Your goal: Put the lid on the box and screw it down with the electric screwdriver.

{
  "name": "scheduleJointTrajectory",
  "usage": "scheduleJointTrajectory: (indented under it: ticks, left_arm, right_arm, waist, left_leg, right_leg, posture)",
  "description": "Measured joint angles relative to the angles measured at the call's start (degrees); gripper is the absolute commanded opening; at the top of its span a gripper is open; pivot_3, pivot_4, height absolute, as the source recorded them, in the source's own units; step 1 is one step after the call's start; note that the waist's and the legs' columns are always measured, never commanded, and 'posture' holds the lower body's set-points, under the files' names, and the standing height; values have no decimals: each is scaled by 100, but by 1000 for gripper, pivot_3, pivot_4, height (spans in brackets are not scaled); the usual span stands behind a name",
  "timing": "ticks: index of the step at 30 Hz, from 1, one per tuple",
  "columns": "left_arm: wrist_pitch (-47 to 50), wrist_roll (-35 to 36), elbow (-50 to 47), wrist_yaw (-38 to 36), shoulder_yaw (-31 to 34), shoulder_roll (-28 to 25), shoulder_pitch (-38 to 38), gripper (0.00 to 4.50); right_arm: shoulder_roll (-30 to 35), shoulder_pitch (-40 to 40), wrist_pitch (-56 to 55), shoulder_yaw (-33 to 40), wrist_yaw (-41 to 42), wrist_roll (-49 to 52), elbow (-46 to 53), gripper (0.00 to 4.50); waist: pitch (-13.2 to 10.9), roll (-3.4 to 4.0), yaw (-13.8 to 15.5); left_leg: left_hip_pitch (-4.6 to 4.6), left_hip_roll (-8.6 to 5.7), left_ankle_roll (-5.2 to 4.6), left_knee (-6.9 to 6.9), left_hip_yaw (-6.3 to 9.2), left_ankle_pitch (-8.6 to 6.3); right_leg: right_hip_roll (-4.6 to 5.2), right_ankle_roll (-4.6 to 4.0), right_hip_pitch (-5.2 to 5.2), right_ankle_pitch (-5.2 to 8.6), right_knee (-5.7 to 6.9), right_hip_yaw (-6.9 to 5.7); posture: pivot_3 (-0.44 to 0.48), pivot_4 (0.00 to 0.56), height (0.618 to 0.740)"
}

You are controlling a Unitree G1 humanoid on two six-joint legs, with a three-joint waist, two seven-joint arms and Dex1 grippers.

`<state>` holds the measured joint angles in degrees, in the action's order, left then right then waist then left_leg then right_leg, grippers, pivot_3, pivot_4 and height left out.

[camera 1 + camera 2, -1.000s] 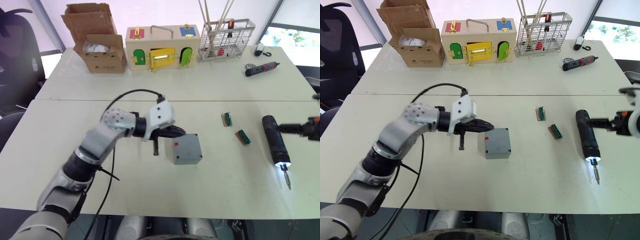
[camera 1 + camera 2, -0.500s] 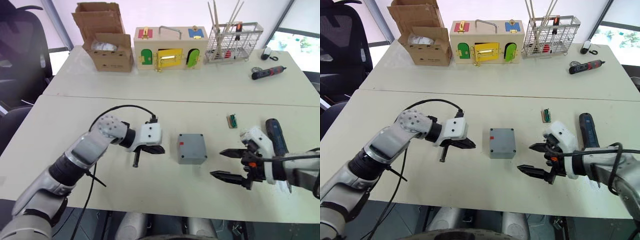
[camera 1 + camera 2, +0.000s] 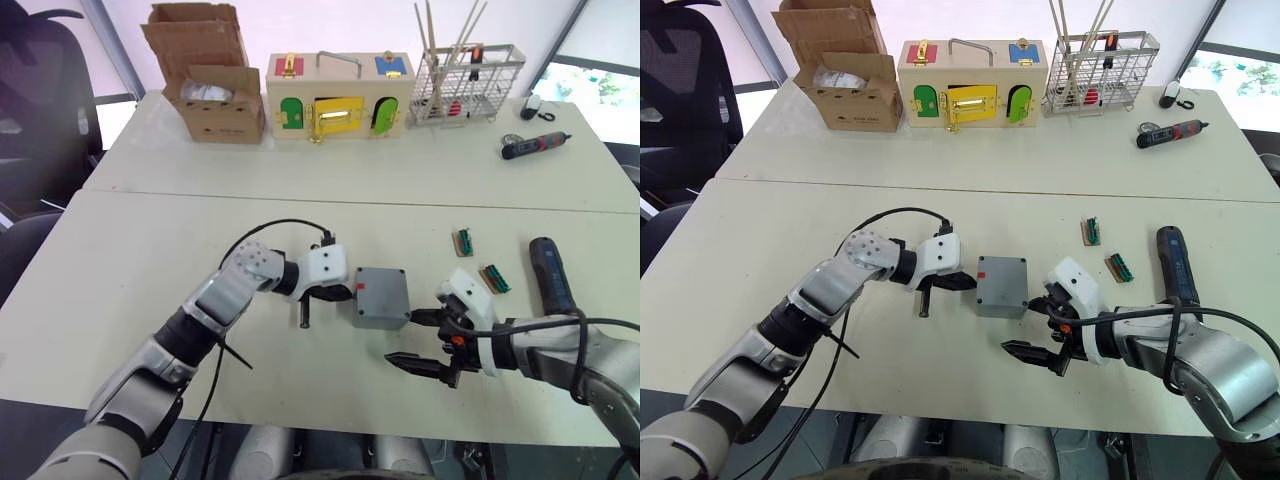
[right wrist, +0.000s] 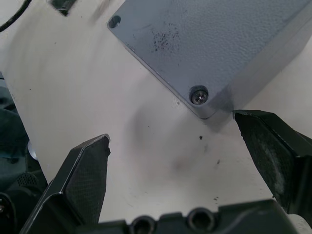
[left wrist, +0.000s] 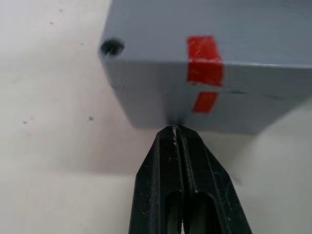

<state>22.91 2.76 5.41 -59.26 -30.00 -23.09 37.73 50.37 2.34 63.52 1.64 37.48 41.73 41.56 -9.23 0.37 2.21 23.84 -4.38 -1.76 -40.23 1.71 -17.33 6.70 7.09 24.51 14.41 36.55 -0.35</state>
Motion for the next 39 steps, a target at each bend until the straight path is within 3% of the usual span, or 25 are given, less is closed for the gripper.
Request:
scheduleJointTrajectory:
  ticks: [7,12,17,24,30,39]
  left_arm:
    - [-670,-279,967,375,65,425,343,0]
    - [-806,-397,967,412,225,135,345,0]
    - [-506,-326,97,-76,363,-562,-9,0]
    - [653,381,-1608,-1065,360,-1142,-642,0]
    - [900,424,-1675,-782,254,-774,-729,0]
    - [-2,-165,-531,-124,116,-240,-426,0]
  right_arm:
    - [-318,83,332,-127,-367,274,376,4481]
    - [288,-197,409,303,-350,235,535,4481]
    - [761,-107,-149,339,-95,-288,79,4481]
    - [752,765,-1633,-775,578,-1457,-1168,4481]
    - [649,1143,-2852,-1633,1165,-2475,-1888,4481]
    - [414,1047,-2742,-1607,1388,-2494,-1747,4481]
  waist:
    - [1,-9,6]
    - [0,-11,-13]
    - [0,-14,-27]
    - [0,-15,-12]
    - [0,-16,-7]
    - [0,-20,17]
  left_leg:
    - [0,-2,0,-1,0,0]
    - [-1,-1,0,0,-3,0]
    - [-3,1,3,5,-3,1]
    - [-3,0,8,4,-4,4]
    - [-4,-1,8,2,-6,5]
    - [-7,-1,15,-4,-1,9]
  right_leg:
    - [2,1,1,-1,4,0]
    - [1,1,9,-1,11,0]
    - [-1,1,12,0,18,1]
    - [-1,1,10,0,20,-1]
    - [-3,1,9,0,23,-6]
    - [2,0,11,1,43,-5]
  posture:
    - [0,150,694]
    - [0,150,694]
    - [0,150,694]
    - [0,150,694]
    - [0,150,694]
    - [0,150,694]
